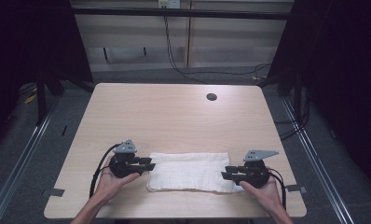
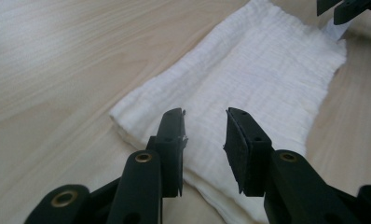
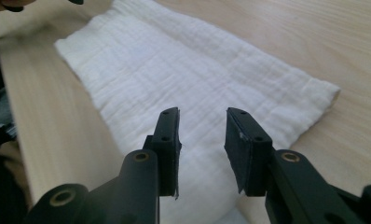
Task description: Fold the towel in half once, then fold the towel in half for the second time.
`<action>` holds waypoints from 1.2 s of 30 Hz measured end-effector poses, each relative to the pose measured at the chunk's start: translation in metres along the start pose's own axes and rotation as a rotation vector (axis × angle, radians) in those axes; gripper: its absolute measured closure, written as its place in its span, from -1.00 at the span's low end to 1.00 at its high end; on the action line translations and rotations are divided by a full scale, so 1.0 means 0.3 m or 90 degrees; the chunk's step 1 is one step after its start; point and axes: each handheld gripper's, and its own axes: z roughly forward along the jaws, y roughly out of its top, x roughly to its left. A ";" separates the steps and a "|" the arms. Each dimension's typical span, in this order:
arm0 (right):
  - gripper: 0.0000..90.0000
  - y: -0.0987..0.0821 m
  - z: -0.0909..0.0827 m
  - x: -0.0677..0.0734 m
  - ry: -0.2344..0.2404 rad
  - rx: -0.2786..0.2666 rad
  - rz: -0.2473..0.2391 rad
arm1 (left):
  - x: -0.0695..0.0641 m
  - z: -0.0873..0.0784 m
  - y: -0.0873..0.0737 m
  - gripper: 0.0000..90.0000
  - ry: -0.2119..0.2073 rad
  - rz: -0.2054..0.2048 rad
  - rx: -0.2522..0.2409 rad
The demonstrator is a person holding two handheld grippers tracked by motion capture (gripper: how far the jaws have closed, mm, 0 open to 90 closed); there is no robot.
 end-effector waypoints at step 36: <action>0.07 0.035 0.071 0.070 -0.019 0.040 -0.032 | 0.013 0.089 0.058 0.26 -0.002 -0.018 0.018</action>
